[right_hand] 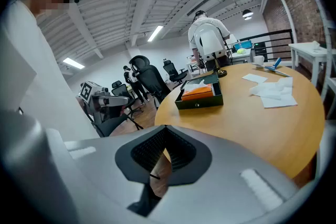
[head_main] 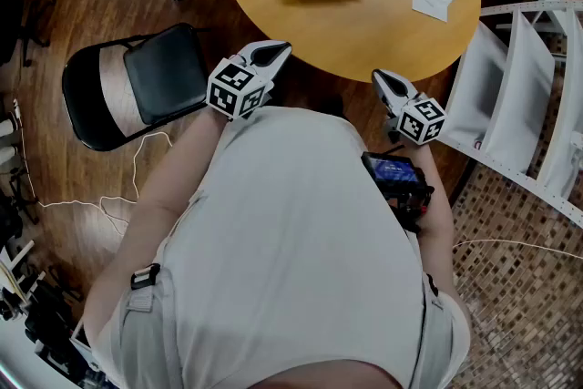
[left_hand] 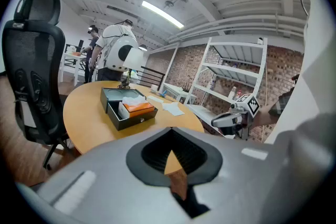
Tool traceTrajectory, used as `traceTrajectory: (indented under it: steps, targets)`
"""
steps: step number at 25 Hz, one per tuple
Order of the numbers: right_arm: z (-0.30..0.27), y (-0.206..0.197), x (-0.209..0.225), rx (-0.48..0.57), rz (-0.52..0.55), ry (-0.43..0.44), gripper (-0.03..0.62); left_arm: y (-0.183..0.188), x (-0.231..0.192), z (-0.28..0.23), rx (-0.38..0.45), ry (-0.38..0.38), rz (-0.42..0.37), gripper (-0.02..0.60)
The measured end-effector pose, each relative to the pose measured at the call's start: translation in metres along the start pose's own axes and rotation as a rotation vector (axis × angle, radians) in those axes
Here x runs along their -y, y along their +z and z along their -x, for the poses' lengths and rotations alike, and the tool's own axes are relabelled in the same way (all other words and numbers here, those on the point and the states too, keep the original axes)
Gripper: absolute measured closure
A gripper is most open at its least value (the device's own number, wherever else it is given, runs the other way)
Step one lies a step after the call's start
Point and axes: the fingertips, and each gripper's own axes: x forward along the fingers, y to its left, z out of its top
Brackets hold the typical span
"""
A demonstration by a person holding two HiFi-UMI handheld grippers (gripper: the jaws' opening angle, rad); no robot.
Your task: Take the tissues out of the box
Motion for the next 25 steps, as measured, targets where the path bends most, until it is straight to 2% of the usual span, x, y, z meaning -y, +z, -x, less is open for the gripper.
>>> traceTrajectory:
  steps: [6,12,15,18,21,25]
  targets:
    - [-0.019,0.023,0.0,-0.015,0.032,0.002,0.594,-0.003,-0.026,0.016,0.02,0.025,0.03,0.581]
    - [-0.042,0.05,0.018,-0.114,0.111,0.121,0.594,0.004,-0.035,0.004,0.043,0.119,0.081,0.581]
    - [-0.059,0.061,0.03,-0.147,0.14,0.178,0.594,0.011,-0.033,-0.008,0.026,0.163,0.088,0.581]
    - [-0.073,0.075,0.048,-0.137,0.15,0.23,0.594,0.028,-0.036,-0.028,-0.003,0.181,0.065,0.581]
    - [-0.071,0.082,0.078,-0.094,0.11,0.239,0.594,0.046,-0.04,-0.06,-0.061,0.196,0.028,0.581]
    - [-0.053,0.094,0.115,-0.024,0.088,0.235,0.594,0.071,-0.029,-0.111,-0.131,0.163,-0.066,0.581]
